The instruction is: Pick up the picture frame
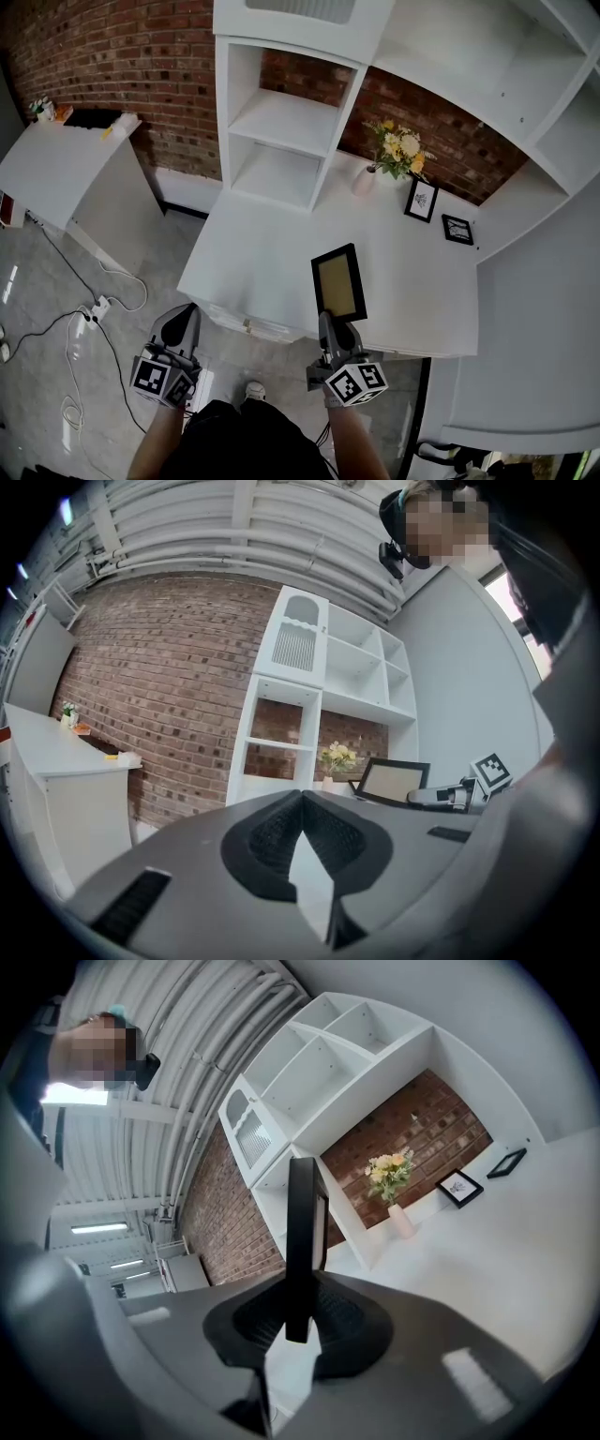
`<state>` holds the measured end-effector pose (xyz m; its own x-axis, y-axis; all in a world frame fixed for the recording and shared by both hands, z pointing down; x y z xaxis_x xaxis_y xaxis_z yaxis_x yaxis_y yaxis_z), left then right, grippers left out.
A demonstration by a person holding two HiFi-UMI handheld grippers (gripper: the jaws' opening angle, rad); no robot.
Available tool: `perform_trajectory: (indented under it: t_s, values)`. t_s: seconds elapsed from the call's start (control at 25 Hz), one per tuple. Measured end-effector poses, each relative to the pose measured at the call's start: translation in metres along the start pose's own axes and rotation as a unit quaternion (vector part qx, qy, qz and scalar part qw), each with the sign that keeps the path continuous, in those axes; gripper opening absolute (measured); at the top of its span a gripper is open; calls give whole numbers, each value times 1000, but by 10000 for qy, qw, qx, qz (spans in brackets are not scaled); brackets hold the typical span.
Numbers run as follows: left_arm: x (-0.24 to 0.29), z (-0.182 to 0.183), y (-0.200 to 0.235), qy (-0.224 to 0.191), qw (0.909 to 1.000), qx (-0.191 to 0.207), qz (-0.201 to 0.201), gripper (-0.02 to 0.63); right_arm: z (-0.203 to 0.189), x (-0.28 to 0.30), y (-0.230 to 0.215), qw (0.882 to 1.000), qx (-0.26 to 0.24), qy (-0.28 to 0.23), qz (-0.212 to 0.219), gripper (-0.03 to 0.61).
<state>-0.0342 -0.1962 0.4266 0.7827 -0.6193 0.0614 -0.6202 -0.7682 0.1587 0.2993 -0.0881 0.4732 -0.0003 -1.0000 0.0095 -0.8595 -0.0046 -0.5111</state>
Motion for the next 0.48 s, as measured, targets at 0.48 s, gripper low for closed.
perform_trajectory:
  t_s: [0.48]
  values:
    - [31,11,5,-91,9991,31,-406,8,9,-2,0,9992,-215,-124,-309,60]
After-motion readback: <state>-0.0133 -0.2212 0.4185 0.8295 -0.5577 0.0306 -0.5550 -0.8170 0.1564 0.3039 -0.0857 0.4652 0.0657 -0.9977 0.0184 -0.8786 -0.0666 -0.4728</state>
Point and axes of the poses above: the fingertips, and each gripper's own axes: x forward along the fingers, y to its left, z out of its top, the point moved 9 cm from there along -x, backward along the fingers, and after that the axes turned 4 degrees about -z, right-handed, at the moved point
